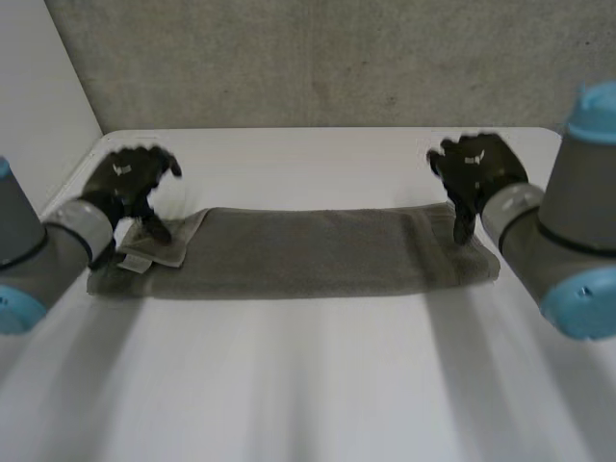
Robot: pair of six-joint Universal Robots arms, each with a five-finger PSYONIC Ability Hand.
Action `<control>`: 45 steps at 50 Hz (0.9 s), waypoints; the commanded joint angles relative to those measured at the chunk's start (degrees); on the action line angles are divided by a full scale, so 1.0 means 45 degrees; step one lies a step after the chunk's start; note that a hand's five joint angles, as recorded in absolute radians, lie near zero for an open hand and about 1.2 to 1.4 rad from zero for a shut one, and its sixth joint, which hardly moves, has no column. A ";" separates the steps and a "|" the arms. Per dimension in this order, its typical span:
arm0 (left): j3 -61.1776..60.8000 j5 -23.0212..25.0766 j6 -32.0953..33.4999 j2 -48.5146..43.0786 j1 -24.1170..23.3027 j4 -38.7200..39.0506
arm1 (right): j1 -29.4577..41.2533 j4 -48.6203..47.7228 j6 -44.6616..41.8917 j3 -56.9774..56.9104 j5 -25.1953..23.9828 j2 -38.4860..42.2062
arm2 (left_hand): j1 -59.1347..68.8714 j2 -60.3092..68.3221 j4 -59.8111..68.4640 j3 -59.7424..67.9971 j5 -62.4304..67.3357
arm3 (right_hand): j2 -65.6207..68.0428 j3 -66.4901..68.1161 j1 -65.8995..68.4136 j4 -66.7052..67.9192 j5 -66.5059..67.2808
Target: Fold the towel.
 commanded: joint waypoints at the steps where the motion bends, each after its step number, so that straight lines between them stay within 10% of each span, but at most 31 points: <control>1: -0.0866 0.0168 0.2247 -0.0941 0.0454 0.0271 | -0.0423 -0.1091 -0.0009 0.2350 -0.0389 -0.0284 | -0.0683 -0.0557 -0.0717 -0.0640 -0.0352 | -0.0715 -0.0896 -0.0683 -0.1030 -0.0729; 19: 0.0501 -0.0183 0.3249 -0.2604 0.0748 0.1970 | -0.0717 -0.2166 0.0050 0.3779 -0.0369 0.0009 | -0.0646 -0.0520 -0.0680 -0.0602 -0.0315 | -0.0715 -0.0896 -0.0683 -0.1030 -0.0729; 34: 0.4091 -0.3013 0.2410 -0.4165 0.0943 0.1932 | -0.0736 -0.2789 0.0069 0.4031 -0.0330 0.0048 | -0.0609 -0.0482 -0.0642 -0.0565 -0.0277 | -0.0715 -0.0896 -0.0683 -0.1030 -0.0729; 45: 0.1913 -0.3562 0.2136 -0.2647 0.1002 0.1404 | -0.1301 -0.3533 -0.0165 0.4365 -0.0506 0.0145 | -0.0609 -0.0482 -0.0642 -0.0565 -0.0277 | 0.2855 0.2674 0.2886 0.2539 0.2840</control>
